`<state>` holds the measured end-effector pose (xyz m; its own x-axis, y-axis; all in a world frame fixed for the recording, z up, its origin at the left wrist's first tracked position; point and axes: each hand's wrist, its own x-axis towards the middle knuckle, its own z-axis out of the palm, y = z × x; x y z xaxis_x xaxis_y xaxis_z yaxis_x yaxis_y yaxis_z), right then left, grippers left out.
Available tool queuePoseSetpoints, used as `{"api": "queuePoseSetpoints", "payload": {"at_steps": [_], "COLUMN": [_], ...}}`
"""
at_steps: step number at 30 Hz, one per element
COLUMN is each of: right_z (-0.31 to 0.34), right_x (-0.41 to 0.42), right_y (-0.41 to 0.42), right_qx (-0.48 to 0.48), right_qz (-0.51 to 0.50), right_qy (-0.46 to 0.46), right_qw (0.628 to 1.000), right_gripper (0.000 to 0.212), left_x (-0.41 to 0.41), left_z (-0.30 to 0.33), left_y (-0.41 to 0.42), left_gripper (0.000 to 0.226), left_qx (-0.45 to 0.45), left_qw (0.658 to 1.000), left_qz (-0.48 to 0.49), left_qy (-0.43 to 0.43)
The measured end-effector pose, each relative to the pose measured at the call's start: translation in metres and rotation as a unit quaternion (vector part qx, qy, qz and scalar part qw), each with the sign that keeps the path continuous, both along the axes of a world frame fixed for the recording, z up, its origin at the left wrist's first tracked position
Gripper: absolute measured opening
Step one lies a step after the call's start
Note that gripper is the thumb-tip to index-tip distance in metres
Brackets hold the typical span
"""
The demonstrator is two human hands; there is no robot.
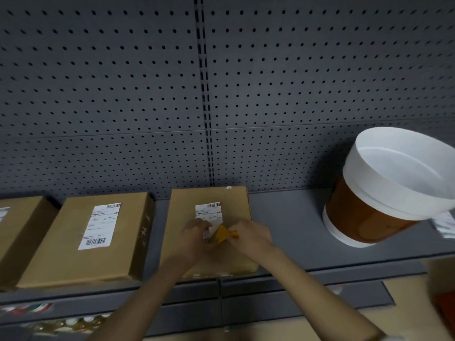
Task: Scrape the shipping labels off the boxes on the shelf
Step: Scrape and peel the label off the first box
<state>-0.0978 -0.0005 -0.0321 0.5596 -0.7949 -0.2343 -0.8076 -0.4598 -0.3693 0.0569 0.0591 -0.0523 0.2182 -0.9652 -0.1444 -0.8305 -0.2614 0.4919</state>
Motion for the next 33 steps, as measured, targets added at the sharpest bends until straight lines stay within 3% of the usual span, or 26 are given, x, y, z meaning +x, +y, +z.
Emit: {"api": "queuePoseSetpoints", "payload": {"at_steps": [6,10,14,24,26,29,33], "right_z": [0.002,0.008,0.011,0.020,0.024,0.028,0.023], "right_x": [0.008,0.010,0.015,0.021,0.021,0.020,0.025], "right_y": [0.008,0.015,0.019,0.021,0.020,0.016,0.016], "right_qx": [0.011,0.013,0.014,0.028,0.023,0.017,0.023], "right_qz": [-0.045,-0.075,-0.102,-0.123,-0.119,-0.110,-0.100], "right_qy": [0.054,0.073,0.087,0.067,0.058,0.071,0.077], "right_qw": [0.997,0.994,0.991,0.990,0.991,0.991,0.992], "right_gripper": [0.025,0.026,0.026,0.027,0.026,0.026,0.026], "left_x": [0.014,0.026,0.030,0.033,0.034,0.039,0.038], "left_z": [0.001,0.002,-0.001,-0.005,-0.004,-0.005,-0.006], "left_y": [0.001,-0.007,-0.010,-0.015,-0.014,-0.010,-0.001], "left_gripper": [0.014,0.009,0.029,0.015,0.021,0.034,0.012], "left_qx": [0.002,0.008,-0.014,-0.011,-0.002,-0.014,0.008], "left_qw": [0.999,1.000,0.999,0.968,0.973,0.992,0.996], "left_qz": [-0.017,-0.025,-0.028,0.026,0.014,-0.014,-0.024], "left_qy": [0.033,0.017,0.016,0.248,0.231,0.122,0.089]}}
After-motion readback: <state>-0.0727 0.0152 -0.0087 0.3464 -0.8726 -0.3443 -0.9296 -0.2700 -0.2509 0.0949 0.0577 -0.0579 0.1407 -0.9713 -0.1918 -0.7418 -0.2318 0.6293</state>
